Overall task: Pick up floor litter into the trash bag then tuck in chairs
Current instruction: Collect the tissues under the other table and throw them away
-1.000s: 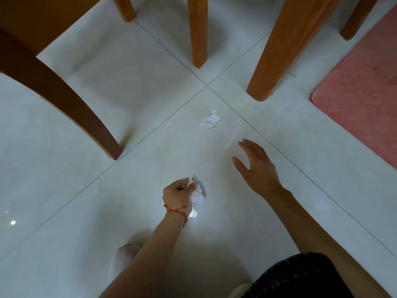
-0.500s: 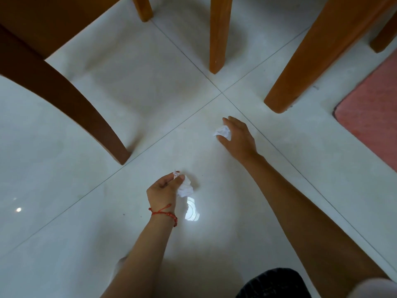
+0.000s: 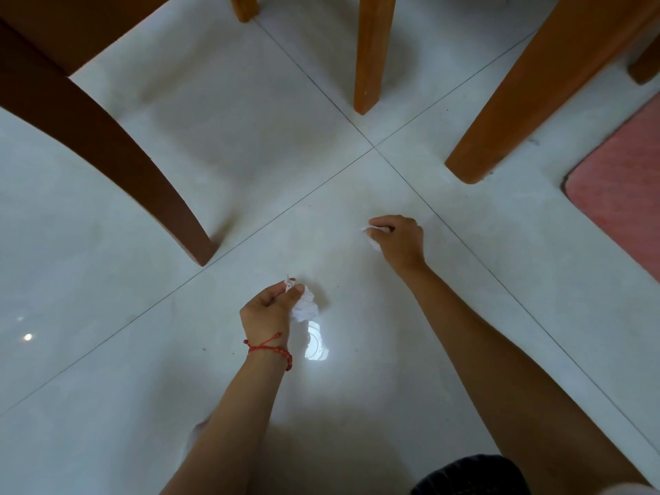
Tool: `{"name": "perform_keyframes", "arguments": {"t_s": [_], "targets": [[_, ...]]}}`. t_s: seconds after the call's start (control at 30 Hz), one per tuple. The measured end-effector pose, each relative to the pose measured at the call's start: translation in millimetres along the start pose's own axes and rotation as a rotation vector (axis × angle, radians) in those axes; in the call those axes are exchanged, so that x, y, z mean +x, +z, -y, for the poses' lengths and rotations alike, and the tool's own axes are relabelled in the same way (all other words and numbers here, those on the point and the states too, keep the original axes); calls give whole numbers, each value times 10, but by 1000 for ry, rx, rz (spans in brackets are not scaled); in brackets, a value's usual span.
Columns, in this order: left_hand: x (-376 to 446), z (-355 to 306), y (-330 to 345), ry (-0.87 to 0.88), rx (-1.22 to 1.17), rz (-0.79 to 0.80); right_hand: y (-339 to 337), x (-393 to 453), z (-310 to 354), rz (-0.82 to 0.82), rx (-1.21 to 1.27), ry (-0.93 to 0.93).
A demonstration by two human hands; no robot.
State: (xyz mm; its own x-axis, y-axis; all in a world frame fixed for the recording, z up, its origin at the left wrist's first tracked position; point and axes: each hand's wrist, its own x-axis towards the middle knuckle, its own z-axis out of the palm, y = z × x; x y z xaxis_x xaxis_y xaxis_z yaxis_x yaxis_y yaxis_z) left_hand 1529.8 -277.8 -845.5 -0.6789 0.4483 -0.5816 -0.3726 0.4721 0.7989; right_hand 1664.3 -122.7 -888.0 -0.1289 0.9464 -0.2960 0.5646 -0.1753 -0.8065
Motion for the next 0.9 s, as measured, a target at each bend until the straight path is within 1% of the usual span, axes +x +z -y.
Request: {"name": "perform_keyframes", "arguments": {"t_s": [0.07, 0.13, 0.2, 0.27, 0.5, 0.7, 0.9], "targets": [[8, -27, 40, 3, 3, 17, -45, -133, 66, 32, 341, 227], [20, -79, 90, 3, 8, 34, -121, -285, 130, 93, 598, 387], [13, -160, 143, 3, 26, 54, -244, -411, 181, 128, 727, 466], [-30, -270, 197, 5, 39, 66, -381, -509, 200, 141, 806, 476], [-431, -760, 303, 6, 26, 121, -842, -901, 497, 14, 882, 630], [-902, -1241, 108, -1, 36, 181, -1262, -1286, 1036, 35, 898, 671], [-1383, -1867, -210, -16, 29, 184, -1592, -1697, 1784, 17, 891, 682]]}}
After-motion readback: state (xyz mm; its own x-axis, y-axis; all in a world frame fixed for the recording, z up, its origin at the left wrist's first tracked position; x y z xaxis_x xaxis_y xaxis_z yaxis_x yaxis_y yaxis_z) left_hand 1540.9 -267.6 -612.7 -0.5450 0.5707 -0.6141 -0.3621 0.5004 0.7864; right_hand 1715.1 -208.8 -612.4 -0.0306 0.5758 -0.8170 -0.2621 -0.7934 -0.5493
